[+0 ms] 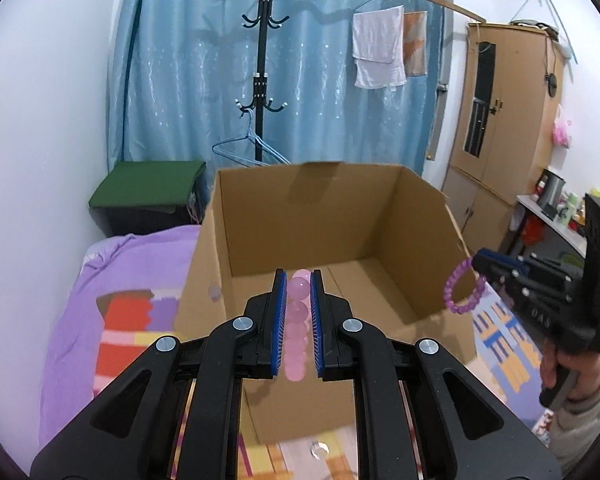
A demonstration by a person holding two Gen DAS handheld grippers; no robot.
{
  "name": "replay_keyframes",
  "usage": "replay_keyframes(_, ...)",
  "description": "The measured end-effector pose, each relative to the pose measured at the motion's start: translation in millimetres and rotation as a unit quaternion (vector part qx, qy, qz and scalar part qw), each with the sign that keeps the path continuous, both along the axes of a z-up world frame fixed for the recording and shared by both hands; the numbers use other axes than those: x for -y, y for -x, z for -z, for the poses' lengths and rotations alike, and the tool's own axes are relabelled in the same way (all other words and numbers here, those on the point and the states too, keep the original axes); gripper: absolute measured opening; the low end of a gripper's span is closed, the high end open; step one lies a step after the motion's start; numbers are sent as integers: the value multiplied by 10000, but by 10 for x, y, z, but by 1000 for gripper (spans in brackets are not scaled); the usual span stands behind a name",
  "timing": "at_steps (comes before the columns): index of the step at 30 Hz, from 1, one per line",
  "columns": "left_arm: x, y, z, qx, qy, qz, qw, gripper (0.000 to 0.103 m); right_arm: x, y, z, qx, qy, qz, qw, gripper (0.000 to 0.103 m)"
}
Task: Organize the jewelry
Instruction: 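Lift both bracelets into the box and open both tools to release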
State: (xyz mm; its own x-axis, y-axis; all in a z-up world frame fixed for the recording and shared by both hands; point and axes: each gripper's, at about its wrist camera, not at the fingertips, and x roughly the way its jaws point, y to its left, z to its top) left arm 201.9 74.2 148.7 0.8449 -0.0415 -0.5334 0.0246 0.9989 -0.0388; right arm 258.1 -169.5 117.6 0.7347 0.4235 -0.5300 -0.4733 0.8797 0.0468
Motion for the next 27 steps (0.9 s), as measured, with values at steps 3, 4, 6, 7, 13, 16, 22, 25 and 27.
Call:
replay_keyframes(3, -13, -188, -4, -43, -69, -56, 10000, 11, -81, -85, 3, -15, 36, -12, 10000, 10)
replay_keyframes(4, -17, -230, -3, -54, -46, -42, 10000, 11, -102, -94, -3, -17, 33, -36, 10000, 10)
replay_keyframes(6, -26, -310, 5, -59, -60, 7, 10000, 11, -158, -89, -38, 67, 83, -88, 9999, 10)
replay_keyframes(7, -23, -349, 9, -64, -83, 14, 9999, 11, -180, -70, -46, 102, 101, -112, 9998, 10)
replay_keyframes(13, -87, -542, 173, -176, -65, 6, 9998, 11, -244, -216, 55, -24, 53, -50, 10000, 10)
replay_keyframes(16, -89, -665, 299, -294, -96, -2, 9995, 11, -281, -333, 161, -168, 82, 4, 9998, 10)
replay_keyframes(22, -109, -891, 621, -597, -98, -35, 9982, 11, -353, -506, 377, -413, 227, 63, 9989, 10)
replay_keyframes(25, -107, -1010, 791, -797, -44, 31, 9968, 11, -370, -567, 496, -551, 296, 87, 9980, 10)
replay_keyframes(27, -92, -1061, 893, -892, -79, 57, 9960, 11, -384, -613, 579, -638, 350, 103, 9973, 10)
